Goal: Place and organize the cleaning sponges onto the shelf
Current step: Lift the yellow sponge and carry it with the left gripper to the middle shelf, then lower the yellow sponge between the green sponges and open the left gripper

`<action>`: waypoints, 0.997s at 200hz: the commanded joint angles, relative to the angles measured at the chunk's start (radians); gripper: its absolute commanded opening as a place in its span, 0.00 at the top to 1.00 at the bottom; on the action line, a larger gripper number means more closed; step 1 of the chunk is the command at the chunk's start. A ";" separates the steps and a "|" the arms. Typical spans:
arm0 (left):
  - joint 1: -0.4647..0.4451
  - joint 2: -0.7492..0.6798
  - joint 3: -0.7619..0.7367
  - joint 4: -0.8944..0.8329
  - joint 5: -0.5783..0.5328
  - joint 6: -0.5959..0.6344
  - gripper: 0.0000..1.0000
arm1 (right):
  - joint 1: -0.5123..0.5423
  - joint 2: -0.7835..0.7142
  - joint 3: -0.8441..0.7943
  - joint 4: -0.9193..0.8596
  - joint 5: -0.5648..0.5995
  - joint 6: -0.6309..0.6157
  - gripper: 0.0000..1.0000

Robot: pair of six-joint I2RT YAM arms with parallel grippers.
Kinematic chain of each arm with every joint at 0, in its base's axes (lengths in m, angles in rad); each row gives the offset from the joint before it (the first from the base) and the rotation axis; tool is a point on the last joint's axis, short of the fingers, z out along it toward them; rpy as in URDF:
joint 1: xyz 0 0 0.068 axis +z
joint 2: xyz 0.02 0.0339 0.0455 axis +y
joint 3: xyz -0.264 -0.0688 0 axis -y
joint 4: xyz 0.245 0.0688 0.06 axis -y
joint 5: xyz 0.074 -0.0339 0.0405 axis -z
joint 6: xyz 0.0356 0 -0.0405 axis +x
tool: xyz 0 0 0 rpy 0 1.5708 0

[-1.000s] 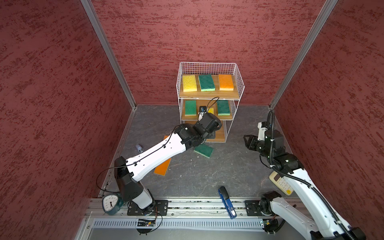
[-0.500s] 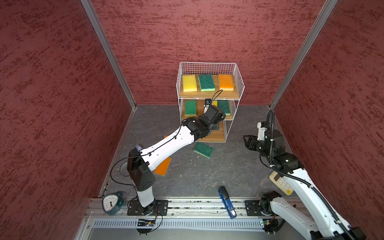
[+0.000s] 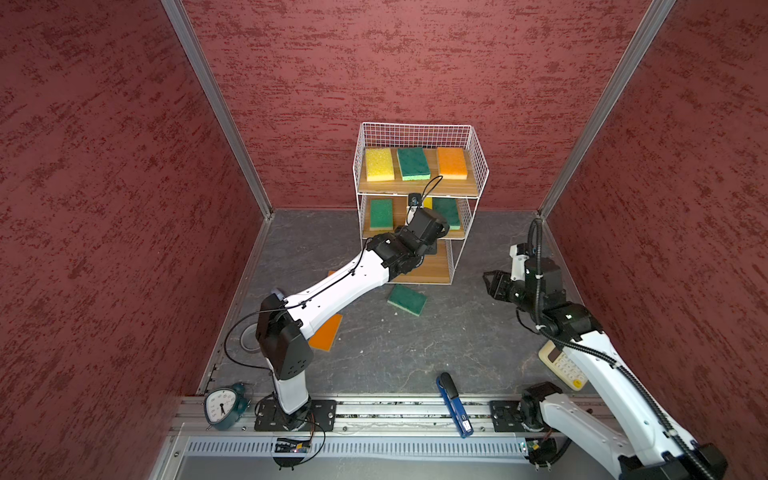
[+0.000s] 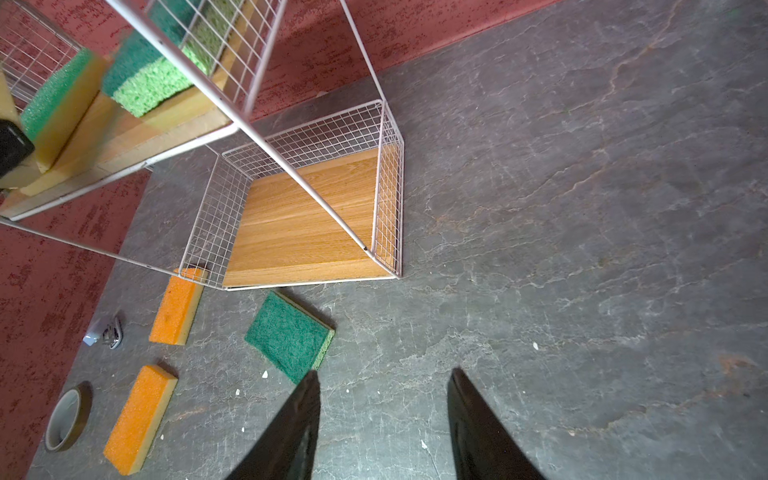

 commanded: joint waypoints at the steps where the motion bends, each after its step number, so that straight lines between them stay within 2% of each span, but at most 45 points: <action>1: 0.029 0.034 -0.001 0.046 -0.020 -0.004 0.43 | -0.004 0.009 0.042 0.010 -0.023 -0.006 0.50; 128: 0.033 -0.006 -0.161 0.226 -0.092 0.008 0.42 | -0.004 0.017 0.023 0.025 -0.039 0.014 0.51; 199: 0.036 0.026 -0.131 0.170 -0.059 -0.005 0.29 | -0.005 0.017 0.006 0.035 -0.059 0.030 0.51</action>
